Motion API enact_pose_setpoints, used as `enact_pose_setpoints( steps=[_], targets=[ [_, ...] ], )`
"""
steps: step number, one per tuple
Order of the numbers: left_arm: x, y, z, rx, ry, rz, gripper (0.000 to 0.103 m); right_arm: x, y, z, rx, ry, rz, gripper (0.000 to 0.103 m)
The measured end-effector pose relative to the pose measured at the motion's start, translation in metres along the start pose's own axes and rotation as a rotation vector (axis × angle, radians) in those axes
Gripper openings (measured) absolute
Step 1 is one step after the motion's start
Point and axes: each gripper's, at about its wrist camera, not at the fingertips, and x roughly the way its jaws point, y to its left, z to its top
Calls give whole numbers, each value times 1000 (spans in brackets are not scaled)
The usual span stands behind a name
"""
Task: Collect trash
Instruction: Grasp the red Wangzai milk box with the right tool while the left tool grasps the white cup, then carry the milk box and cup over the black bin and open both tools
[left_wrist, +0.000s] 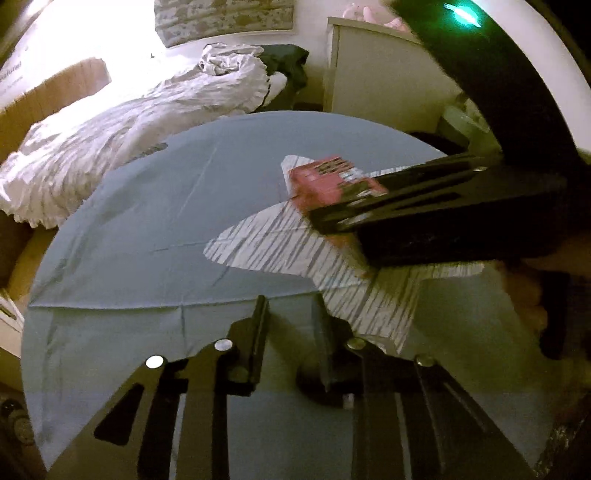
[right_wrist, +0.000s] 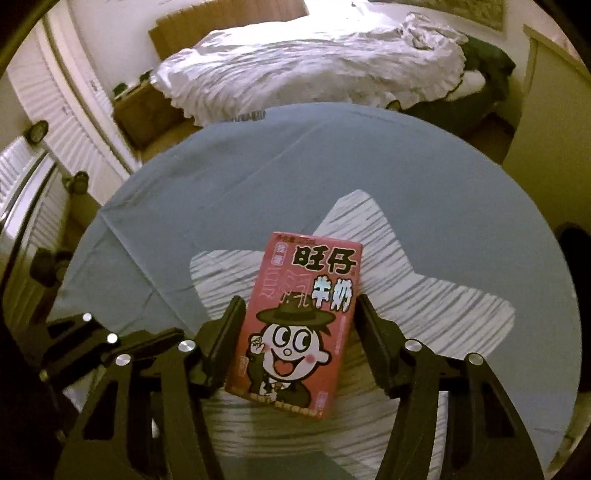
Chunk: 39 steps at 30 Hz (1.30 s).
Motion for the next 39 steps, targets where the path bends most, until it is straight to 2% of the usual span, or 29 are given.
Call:
enact_pose_setpoints(
  steps=[2,5,6,7,8,9,14,16,17,22,28,31,34,39],
  targets=[
    [-6,7,-3,-30,-10,-40,24,-11,-16,-7,22,-45,51,56],
    [-18,17,-10,-82,-30,-105,31,-33,-51,-20,90,-107,129,56],
    [-19,18,-12,-96,-18,-123,48,-40,-63,-26,110,-123,147,56],
    [-21,17,-14,-107,-6,-129,71,-45,-73,-31,131,-137,159,56],
    [-23,13,-18,-108,-3,-118,79,-51,-84,-38,160,-149,169,56],
    [-25,10,-20,-97,-8,-112,83,-56,-93,-43,185,-157,178,56],
    [-12,-17,-20,-2,27,-98,80,-65,-110,-61,241,-176,211,56],
    [-7,-28,-17,65,34,-24,59,-64,-113,-65,244,-177,218,56],
    [-6,-31,-16,86,36,5,54,-64,-114,-68,248,-178,222,56],
    [-7,-26,-19,66,31,26,54,-65,-126,-79,280,-200,237,56],
    [-16,-24,6,-3,-16,-72,54,-80,-154,-79,316,-277,241,56],
    [-24,-39,42,0,-91,-131,54,-96,-191,-76,372,-352,194,56],
    [-23,-63,88,9,-156,-215,54,-118,-245,-76,470,-448,133,56],
    [2,-120,168,29,-240,-400,54,-144,-334,-86,654,-568,3,56]
  ],
)
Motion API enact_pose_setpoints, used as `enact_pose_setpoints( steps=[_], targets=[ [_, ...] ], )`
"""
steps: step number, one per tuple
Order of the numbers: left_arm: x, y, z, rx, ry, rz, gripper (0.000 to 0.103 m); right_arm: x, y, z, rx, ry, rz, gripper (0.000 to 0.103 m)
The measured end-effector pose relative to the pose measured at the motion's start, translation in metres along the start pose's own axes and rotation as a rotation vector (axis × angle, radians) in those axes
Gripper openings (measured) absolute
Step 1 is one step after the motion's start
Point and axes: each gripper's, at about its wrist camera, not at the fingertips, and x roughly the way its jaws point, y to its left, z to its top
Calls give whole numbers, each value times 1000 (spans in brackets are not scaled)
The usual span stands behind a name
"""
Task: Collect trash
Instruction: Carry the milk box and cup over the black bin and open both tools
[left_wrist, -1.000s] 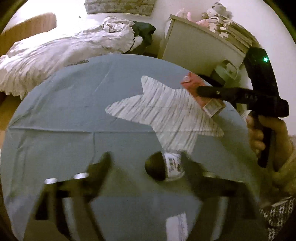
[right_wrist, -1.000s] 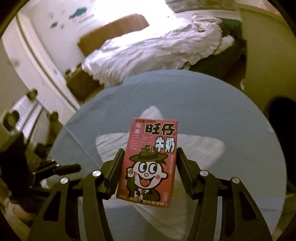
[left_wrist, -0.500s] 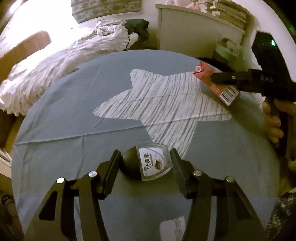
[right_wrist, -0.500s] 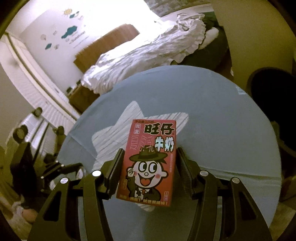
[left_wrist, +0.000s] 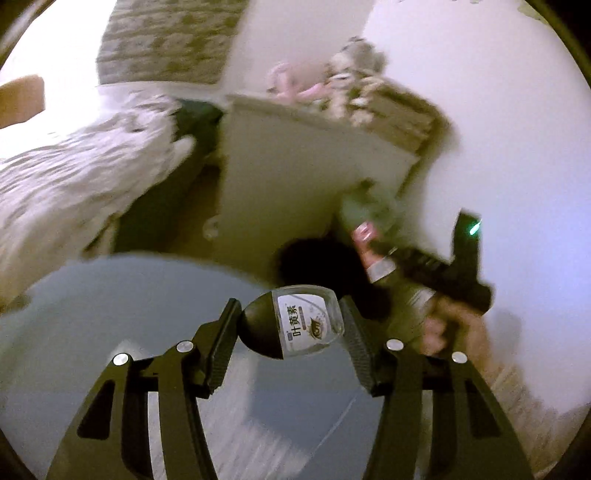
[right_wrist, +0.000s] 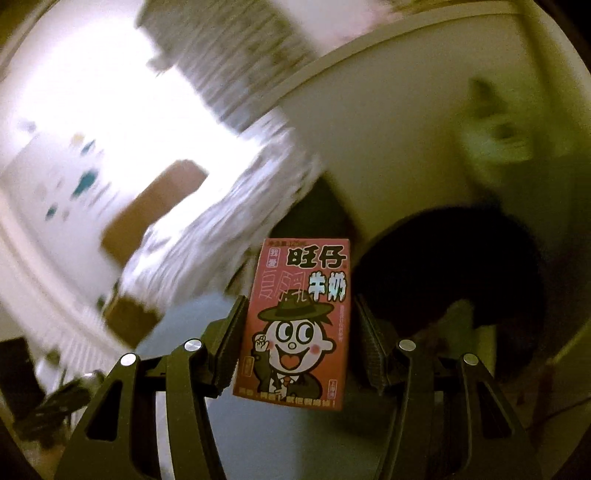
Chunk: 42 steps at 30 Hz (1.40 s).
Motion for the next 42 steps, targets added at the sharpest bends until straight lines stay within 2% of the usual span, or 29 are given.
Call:
enact_pose_setpoints(
  steps=[5,8,14,17,21,26,42],
  targets=[
    [84,-24,35,23,32,-64,54,7,-49,24,69,-62,-44,56],
    [136,-30,44,3,86,-93,54,14,-63,23,24,-88,-52,56],
    [194,-36,43,-16,171,-118,54,28,-78,31,7,-64,-47,56],
    [214,-38,40,-17,204,-120,54,33,-84,30,61,-60,-41,56],
    [231,-36,38,-19,236,-121,54,40,-90,31,114,-57,-36,56],
    [245,-33,35,-33,259,-118,54,42,-88,32,111,-54,-43,56],
    [265,-34,39,-47,297,-129,55,47,-106,31,195,-31,-91,56]
  ],
)
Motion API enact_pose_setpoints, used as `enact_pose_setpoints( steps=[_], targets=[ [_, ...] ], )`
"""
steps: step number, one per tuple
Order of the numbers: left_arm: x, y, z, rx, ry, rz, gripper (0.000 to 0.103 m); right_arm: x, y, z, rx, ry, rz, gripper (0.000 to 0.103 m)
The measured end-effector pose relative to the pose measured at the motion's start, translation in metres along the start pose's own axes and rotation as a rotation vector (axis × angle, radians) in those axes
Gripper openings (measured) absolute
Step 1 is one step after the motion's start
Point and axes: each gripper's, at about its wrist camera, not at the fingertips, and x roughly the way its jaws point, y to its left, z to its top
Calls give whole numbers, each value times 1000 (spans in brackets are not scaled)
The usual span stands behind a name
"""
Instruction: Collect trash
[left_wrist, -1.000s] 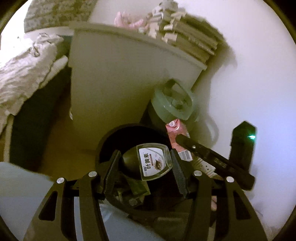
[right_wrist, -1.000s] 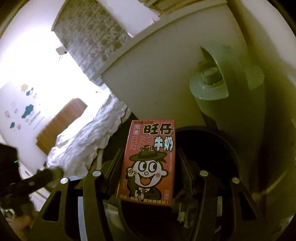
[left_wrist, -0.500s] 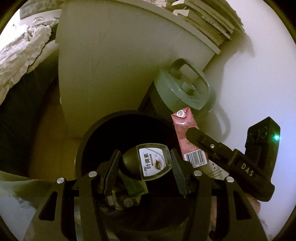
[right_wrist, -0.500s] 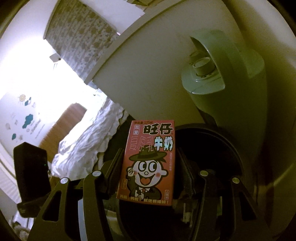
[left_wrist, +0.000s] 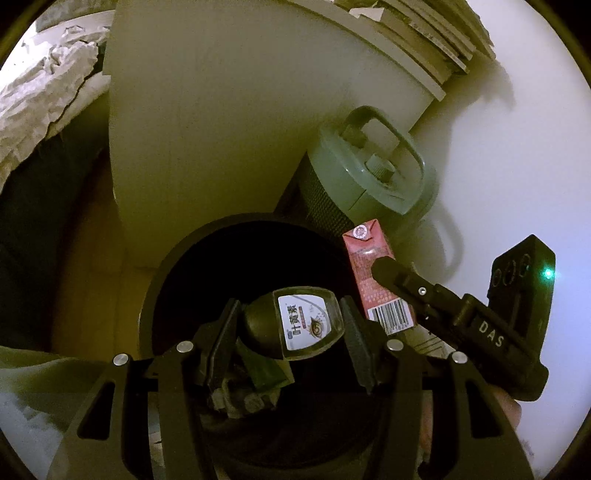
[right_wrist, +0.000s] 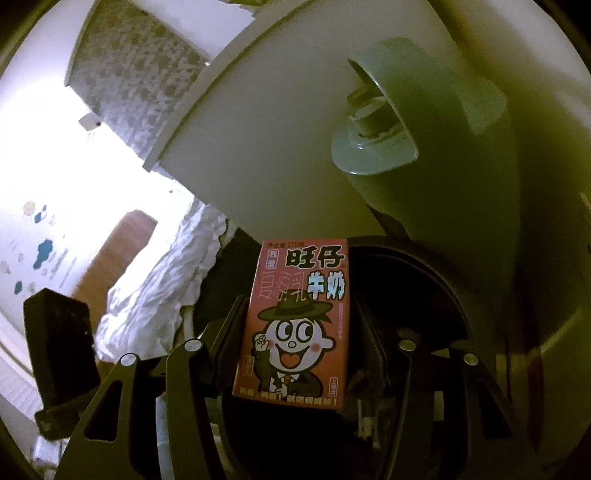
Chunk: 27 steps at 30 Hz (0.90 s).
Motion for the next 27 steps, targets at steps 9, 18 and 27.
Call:
enact_pose_setpoints(
  steps=[9,18,27],
  targets=[
    [-5,8,1,-40,-14,3,79,1,-13,2,83,-13,-3,69],
    [-68,6,-18,-40,-104,23,92,9,-7,-6,61,0,-1,73],
    [-203,8,-84,-10,-259,150,98,9,27,-42,-54,23,46,74]
  ],
)
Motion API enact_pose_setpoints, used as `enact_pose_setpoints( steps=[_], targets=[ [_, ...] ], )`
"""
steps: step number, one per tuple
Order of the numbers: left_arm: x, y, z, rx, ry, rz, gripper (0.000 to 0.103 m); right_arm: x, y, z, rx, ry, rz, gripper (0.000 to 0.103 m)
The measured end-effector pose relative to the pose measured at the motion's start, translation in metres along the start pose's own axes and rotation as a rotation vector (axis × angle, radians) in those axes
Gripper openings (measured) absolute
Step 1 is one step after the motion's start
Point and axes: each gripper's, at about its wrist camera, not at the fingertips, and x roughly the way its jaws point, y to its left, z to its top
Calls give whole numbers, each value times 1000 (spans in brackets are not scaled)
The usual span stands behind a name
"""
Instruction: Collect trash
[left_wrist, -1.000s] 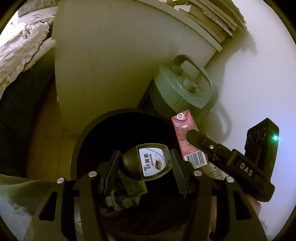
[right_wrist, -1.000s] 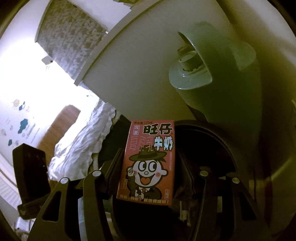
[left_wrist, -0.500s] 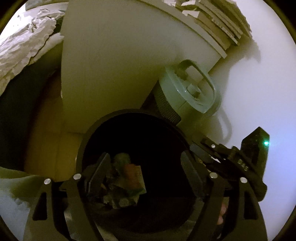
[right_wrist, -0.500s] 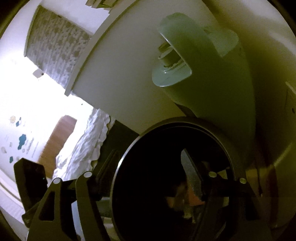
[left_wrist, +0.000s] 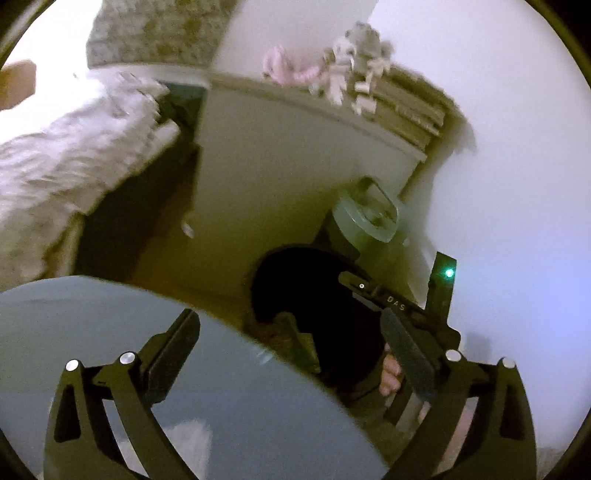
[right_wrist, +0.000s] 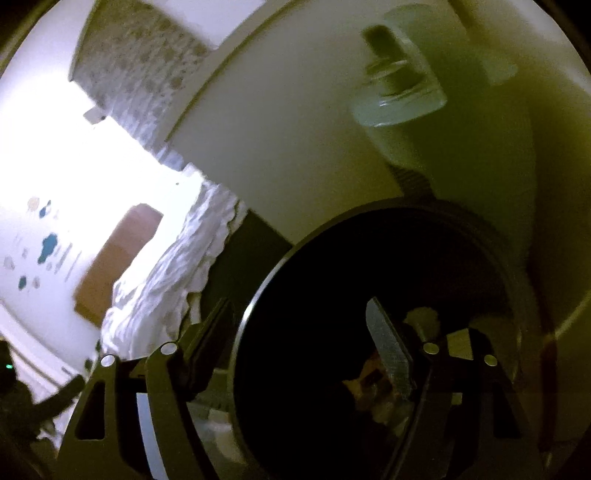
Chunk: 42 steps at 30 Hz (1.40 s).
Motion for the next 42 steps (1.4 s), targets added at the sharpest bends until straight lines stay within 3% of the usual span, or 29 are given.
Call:
enact_pose_setpoints(
  steps=[4,7,10,13,19,23,29,32,37,42],
  targets=[
    [-72,21,-23,35,-81,202,98,-21,36,-22,-111,-6,72,75],
    [-129,44,-53,8,-150,401,98,-62,73,-46,-241,-92,165,84],
    [-166,63,-82,-32,-208,563,98,-87,99,-70,-313,-132,183,93],
    [-196,87,-115,-120,-242,700,98,-106,139,-99,-407,-138,180,93],
    [-219,106,-151,-222,-242,803,98,-124,244,-179,-672,-88,228,98],
    [-234,104,-168,-237,-252,823,98,-115,275,-218,-701,-58,219,98],
    [-245,105,-186,-265,-282,832,98,-105,296,-256,-738,-43,168,98],
    [-242,109,-193,-273,-273,863,98,-115,304,-267,-781,-111,145,98],
    [-242,114,-200,-317,-253,879,98,-127,300,-269,-805,-188,141,98],
    [-242,107,-206,-289,-246,936,98,-134,295,-266,-795,-215,163,98]
  ],
)
